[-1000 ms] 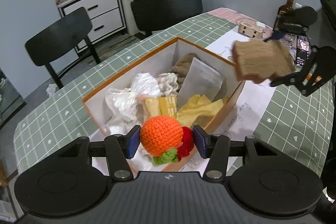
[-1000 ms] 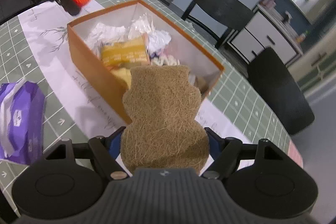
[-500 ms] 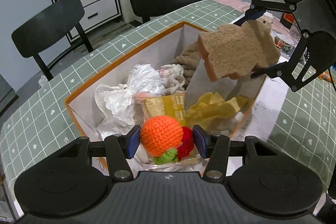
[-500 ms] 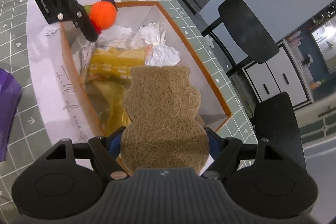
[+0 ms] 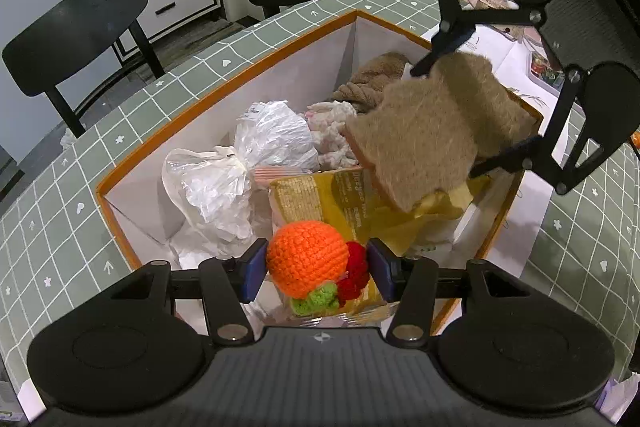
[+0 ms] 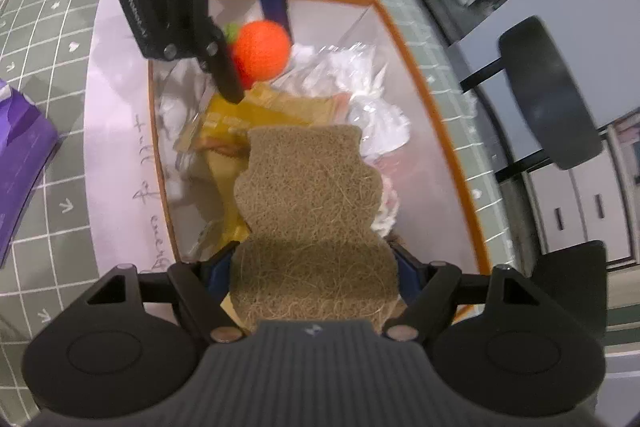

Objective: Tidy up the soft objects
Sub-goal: 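Carry the knitted fruit with the left tool while the right tool carries the sponge over the box, then lower the fruit and sponge into the box and open both tools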

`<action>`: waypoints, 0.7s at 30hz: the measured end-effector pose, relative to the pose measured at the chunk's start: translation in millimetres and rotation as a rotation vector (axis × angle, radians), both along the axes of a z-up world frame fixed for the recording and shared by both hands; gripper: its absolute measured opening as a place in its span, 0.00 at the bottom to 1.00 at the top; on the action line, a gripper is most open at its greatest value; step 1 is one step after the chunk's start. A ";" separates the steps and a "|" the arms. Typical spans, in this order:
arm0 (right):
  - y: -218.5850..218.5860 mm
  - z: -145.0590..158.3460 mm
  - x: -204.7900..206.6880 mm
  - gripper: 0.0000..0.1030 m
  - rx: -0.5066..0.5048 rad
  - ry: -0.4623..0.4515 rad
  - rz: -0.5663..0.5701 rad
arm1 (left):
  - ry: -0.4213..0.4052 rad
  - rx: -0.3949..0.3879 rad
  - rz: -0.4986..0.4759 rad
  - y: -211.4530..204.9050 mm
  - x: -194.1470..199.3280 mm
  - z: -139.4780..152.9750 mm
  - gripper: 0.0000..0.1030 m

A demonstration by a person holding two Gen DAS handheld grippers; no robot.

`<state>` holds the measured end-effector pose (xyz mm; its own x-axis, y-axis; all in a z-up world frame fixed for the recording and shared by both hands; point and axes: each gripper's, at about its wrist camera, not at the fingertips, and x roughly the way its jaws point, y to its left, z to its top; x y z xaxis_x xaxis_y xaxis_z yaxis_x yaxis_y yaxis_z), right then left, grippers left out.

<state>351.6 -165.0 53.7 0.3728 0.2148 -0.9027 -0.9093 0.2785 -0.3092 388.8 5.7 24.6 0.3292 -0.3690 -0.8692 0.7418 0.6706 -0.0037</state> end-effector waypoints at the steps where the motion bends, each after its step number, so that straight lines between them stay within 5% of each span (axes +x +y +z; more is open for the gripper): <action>1: 1.7 -2.7 1.7 0.74 -0.005 0.019 0.007 | 0.003 0.001 -0.002 -0.2 1.0 -0.9 0.59; 21: -2.0 -25.1 36.9 0.75 0.105 0.347 -0.034 | 0.081 0.031 -0.024 2.7 9.0 -24.7 0.59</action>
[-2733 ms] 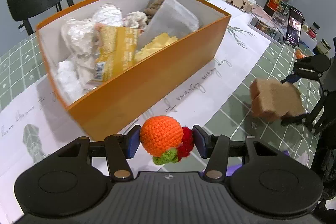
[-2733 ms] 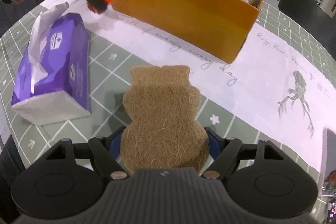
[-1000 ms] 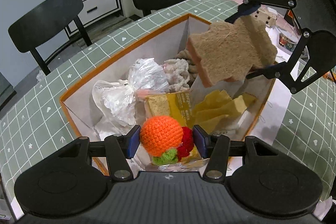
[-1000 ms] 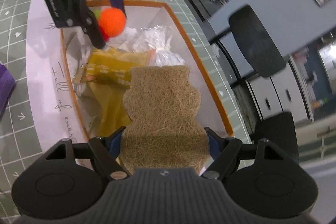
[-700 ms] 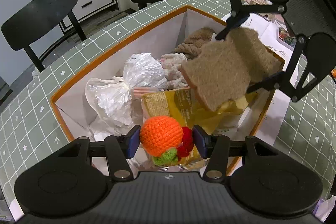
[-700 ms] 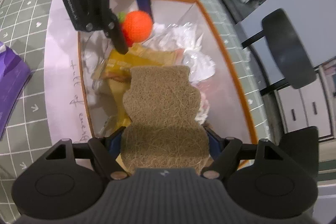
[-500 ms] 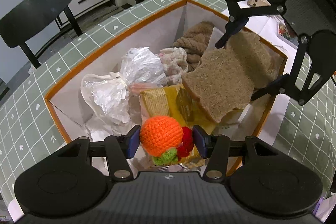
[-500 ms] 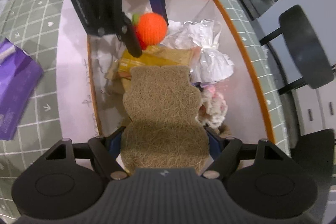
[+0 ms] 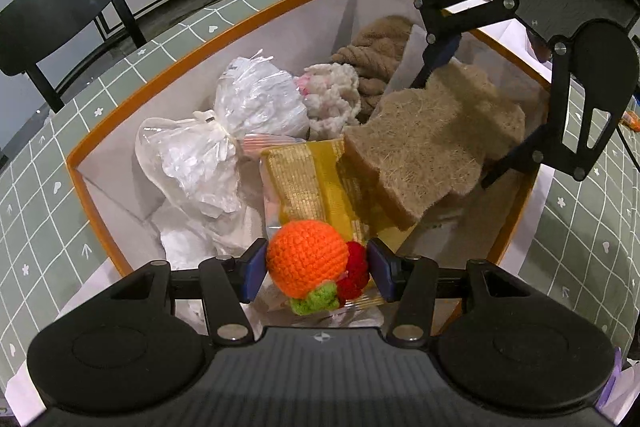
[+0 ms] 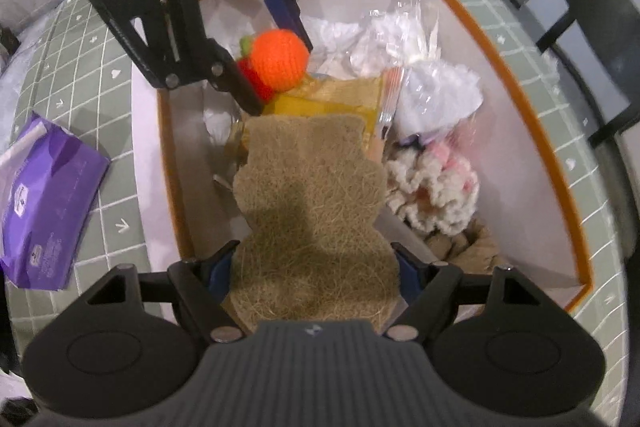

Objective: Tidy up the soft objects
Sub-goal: 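Lower the fruit and sponge into the box and open both tools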

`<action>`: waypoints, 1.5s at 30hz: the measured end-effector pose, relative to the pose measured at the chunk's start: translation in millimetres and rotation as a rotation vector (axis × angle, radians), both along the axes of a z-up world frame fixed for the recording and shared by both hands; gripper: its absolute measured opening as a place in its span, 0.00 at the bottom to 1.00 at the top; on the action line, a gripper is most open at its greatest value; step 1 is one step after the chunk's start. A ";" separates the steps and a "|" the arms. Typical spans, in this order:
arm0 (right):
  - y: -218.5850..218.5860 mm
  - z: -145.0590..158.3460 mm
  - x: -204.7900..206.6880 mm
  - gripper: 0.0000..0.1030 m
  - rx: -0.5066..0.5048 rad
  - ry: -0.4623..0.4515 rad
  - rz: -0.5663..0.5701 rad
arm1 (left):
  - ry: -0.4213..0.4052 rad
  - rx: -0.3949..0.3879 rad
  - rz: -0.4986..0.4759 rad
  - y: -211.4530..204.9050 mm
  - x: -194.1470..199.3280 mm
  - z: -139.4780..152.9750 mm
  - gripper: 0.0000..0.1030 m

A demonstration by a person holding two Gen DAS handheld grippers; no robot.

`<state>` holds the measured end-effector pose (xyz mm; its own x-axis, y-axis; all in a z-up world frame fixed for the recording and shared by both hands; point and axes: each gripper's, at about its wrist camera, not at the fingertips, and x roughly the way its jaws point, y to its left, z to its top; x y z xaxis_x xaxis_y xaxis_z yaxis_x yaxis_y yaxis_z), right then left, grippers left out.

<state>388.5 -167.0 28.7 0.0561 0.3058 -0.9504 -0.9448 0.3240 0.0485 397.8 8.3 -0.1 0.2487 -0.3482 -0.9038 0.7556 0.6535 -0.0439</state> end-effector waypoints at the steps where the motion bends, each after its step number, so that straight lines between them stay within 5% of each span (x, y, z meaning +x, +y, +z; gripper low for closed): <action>1: -0.6 -1.2 0.9 0.75 0.007 0.013 -0.005 | 0.003 0.000 0.000 0.1 1.1 -0.8 0.59; 7: 0.1 -4.0 2.2 0.76 0.034 0.059 -0.030 | 0.004 -0.004 0.017 0.1 5.1 -3.1 0.61; 28: 1.7 42.0 -30.0 0.78 -0.044 -0.099 -0.011 | -0.049 -0.007 0.008 -6.4 -21.0 36.5 0.63; 45: 8.0 90.4 -80.1 0.80 -0.077 -0.136 0.016 | -0.105 -0.010 -0.003 -5.3 -62.4 71.5 0.63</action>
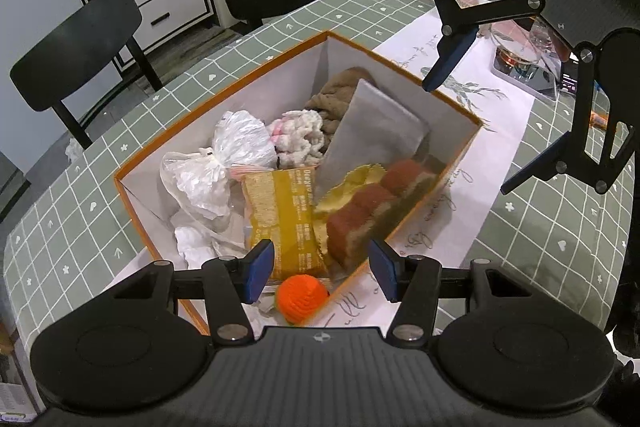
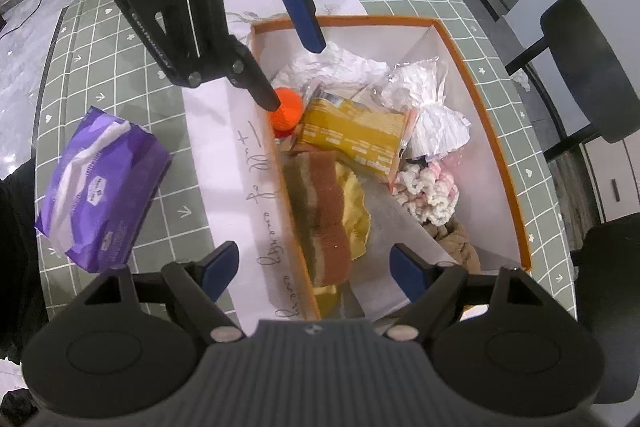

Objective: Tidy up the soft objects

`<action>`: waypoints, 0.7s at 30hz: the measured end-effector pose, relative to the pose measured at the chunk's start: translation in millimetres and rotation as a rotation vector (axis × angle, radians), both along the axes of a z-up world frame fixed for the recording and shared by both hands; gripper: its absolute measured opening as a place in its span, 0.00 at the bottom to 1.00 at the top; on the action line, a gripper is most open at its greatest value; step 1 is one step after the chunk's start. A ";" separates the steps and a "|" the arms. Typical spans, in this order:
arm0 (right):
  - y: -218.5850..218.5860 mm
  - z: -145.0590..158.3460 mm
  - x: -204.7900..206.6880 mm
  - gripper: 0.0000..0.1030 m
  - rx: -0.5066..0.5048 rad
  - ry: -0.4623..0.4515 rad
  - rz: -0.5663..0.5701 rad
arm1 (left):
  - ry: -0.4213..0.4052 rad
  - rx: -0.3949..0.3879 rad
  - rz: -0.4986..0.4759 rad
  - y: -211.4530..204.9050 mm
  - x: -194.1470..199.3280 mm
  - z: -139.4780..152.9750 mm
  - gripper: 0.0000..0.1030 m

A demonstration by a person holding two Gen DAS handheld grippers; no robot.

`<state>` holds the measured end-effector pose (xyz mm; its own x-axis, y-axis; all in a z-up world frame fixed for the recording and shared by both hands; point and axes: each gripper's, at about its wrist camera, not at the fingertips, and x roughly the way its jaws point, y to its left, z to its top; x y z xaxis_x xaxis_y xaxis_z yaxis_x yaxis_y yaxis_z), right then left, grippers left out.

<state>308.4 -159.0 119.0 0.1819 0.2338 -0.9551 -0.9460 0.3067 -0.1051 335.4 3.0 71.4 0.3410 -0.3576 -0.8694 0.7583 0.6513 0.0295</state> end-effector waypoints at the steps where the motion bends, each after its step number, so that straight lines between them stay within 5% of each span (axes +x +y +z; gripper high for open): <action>1: 0.5 2.0 -2.2 0.82 0.001 -0.005 -0.002 | -0.002 -0.005 0.004 0.7 -2.0 1.3 0.63; 4: 2.7 7.4 -8.0 0.94 0.017 -0.047 -0.030 | -0.014 -0.038 0.050 3.1 -4.3 3.2 0.73; 11: 15.8 -9.7 -2.5 0.96 -0.053 -0.185 -0.288 | -0.062 -0.112 0.237 6.9 -6.6 -2.8 0.82; 16: 10.2 -24.0 5.6 0.97 0.103 -0.167 -0.496 | -0.049 -0.198 0.370 18.8 -4.1 -8.7 0.85; 21: -1.8 -46.6 15.7 0.97 0.199 -0.159 -0.776 | -0.054 -0.139 0.531 22.2 -2.7 -16.9 0.85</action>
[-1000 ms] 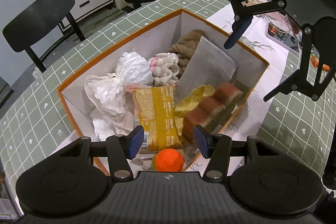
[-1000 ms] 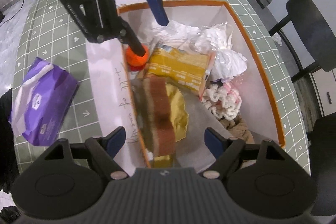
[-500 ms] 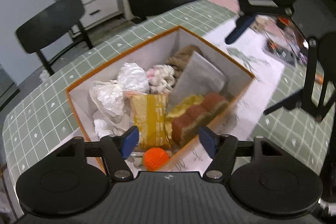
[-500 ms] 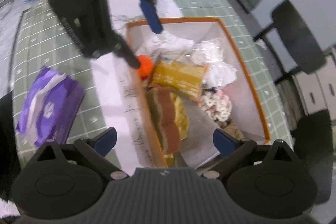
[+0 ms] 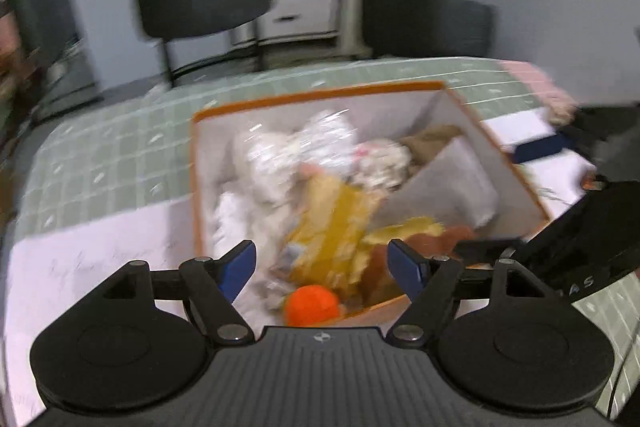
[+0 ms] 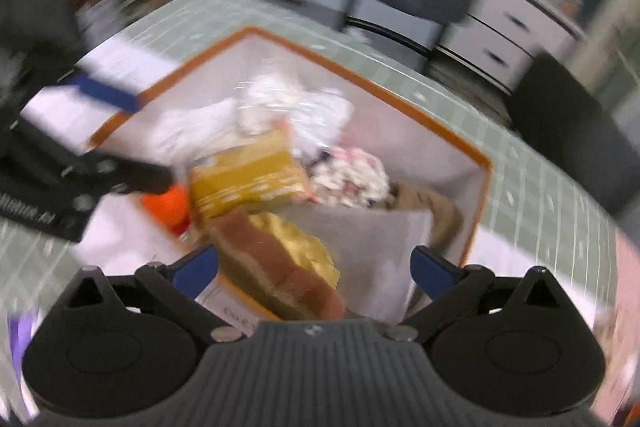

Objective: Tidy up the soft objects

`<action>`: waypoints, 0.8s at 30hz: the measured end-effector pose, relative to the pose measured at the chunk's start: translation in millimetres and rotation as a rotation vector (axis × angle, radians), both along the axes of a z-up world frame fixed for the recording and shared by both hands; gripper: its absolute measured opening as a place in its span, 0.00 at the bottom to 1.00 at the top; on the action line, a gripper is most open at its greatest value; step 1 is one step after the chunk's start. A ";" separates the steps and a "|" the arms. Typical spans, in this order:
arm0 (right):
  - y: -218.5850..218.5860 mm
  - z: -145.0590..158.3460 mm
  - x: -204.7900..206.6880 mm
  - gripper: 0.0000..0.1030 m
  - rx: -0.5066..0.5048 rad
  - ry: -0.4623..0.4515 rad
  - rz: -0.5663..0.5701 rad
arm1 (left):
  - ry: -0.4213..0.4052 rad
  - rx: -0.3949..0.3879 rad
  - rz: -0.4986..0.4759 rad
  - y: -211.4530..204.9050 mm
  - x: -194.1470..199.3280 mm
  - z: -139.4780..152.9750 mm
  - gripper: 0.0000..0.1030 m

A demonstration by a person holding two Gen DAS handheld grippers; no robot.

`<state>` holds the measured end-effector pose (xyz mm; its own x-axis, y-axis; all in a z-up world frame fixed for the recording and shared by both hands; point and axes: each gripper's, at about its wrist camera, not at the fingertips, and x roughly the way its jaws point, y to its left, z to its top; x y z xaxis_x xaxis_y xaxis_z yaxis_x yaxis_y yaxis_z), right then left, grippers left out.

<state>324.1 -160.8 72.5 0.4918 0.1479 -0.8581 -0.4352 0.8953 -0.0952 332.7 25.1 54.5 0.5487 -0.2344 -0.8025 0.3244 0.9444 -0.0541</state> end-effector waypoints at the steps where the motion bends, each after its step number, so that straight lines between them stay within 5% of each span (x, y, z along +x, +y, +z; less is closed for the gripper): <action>1: -1.8 -2.7 1.3 0.97 0.020 -0.005 -0.054 | 0.007 0.006 0.040 1.2 1.0 -1.3 0.85; 7: -3.2 -15.9 -2.4 0.97 0.034 -0.080 -0.257 | -0.067 0.039 0.166 -0.7 -4.8 -6.9 0.89; 15: -11.4 -18.7 -10.3 0.97 0.145 -0.173 -0.380 | -0.153 0.036 0.243 -14.1 -9.8 -14.4 0.93; 21: -5.0 -7.8 8.3 0.97 0.046 -0.223 -0.463 | -0.136 0.001 0.314 -5.3 11.3 -12.9 0.93; 24: -4.6 -3.2 15.6 0.97 0.051 -0.237 -0.452 | -0.156 0.047 0.311 -7.0 19.4 -11.9 0.93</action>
<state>339.7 -165.4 69.3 0.6966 -0.0857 -0.7123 0.0250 0.9951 -0.0953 352.1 18.2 42.6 0.7048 -0.0016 -0.7094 0.0218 0.9996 0.0195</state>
